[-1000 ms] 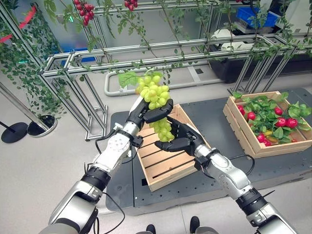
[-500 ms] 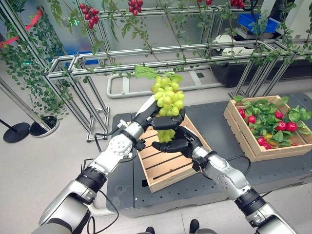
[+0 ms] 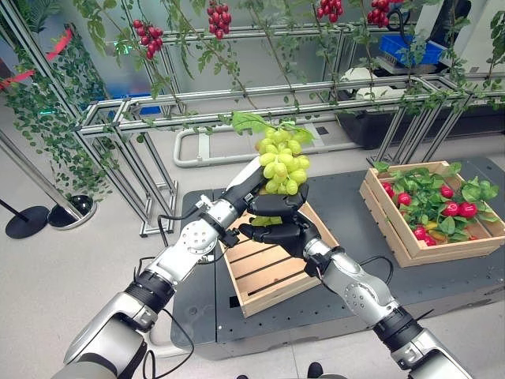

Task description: Pick up the fruits from the basket on one side to the basket on the other side

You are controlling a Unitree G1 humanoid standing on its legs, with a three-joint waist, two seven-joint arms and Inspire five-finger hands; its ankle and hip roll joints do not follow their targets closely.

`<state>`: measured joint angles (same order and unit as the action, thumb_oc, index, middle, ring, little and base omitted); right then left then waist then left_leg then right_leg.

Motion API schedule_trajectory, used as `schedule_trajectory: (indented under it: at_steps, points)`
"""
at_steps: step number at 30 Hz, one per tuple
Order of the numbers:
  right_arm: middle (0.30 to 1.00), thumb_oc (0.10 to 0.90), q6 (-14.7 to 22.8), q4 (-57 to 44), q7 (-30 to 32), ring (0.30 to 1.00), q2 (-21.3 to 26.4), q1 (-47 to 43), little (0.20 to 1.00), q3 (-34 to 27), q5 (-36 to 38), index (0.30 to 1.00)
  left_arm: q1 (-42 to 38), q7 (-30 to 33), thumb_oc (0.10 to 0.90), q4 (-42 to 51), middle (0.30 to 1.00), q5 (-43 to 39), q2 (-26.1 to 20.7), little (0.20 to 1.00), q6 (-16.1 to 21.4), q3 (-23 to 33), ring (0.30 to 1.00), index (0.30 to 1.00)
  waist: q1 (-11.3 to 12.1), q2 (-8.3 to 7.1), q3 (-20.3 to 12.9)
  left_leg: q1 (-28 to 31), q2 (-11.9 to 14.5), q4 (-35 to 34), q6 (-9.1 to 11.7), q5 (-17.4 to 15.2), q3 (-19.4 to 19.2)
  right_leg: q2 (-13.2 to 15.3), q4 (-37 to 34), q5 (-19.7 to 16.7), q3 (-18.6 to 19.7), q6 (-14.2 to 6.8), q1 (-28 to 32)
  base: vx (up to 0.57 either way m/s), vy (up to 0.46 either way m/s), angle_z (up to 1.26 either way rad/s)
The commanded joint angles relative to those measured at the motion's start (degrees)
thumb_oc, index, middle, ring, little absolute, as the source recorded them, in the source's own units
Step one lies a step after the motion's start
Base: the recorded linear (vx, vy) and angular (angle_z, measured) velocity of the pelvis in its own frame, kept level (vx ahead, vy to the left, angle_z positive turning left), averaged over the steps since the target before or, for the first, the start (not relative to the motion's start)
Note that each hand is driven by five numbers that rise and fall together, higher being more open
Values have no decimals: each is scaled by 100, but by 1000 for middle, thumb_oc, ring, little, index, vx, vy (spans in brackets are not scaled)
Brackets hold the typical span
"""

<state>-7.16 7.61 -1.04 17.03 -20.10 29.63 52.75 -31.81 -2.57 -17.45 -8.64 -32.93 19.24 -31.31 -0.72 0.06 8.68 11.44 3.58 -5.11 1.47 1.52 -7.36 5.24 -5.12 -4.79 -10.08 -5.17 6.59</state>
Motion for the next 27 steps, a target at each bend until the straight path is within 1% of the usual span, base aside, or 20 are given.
schedule_trajectory:
  at_steps: [1,7,15,16,17,18,27]
  points:
    - [300,400,1219,-123,11,300,-636,-760,300,-315,309,300,-844,176,400,-109,300,-22,267,300,713,-196,300,300,58,56,-622,-62,-105,11,-140,-480,94,198,12,589,-164,152,494,0,0,0]
    - [300,400,1408,-205,175,300,-610,-665,300,-450,177,300,-659,353,400,-172,300,45,282,300,614,-36,300,300,60,58,-624,-49,-107,11,-157,-487,103,206,12,586,-147,144,492,0,0,0]
    - [300,400,1521,-214,267,300,-591,-623,300,-529,31,300,-520,491,400,-335,300,216,314,300,581,58,300,300,53,55,-618,-52,-95,11,-162,-488,99,209,12,585,-128,145,477,0,0,0]
    - [300,400,1542,-227,296,300,-583,-612,300,-542,12,300,-496,537,445,-368,368,253,316,368,526,61,368,368,48,55,-620,-50,-94,11,-161,-489,96,207,12,585,-122,144,474,0,0,0]
    - [300,400,1543,-236,319,300,-579,-617,300,-564,-11,300,-483,567,535,-411,502,248,321,502,496,76,502,502,43,54,-619,-50,-92,11,-160,-488,92,207,12,582,-115,143,471,0,0,0]
    - [300,400,1543,-243,323,300,-577,-610,300,-580,-20,300,-466,578,800,-447,900,266,325,900,476,103,900,900,41,54,-617,-49,-90,11,-160,-488,91,207,12,583,-113,144,470,0,0,0]
    - [300,400,1677,-193,412,300,-551,-531,300,-721,-117,300,-284,823,800,-582,900,594,325,900,497,256,900,900,41,44,-609,-55,-80,11,-168,-490,85,208,12,578,-101,141,452,0,0,0]
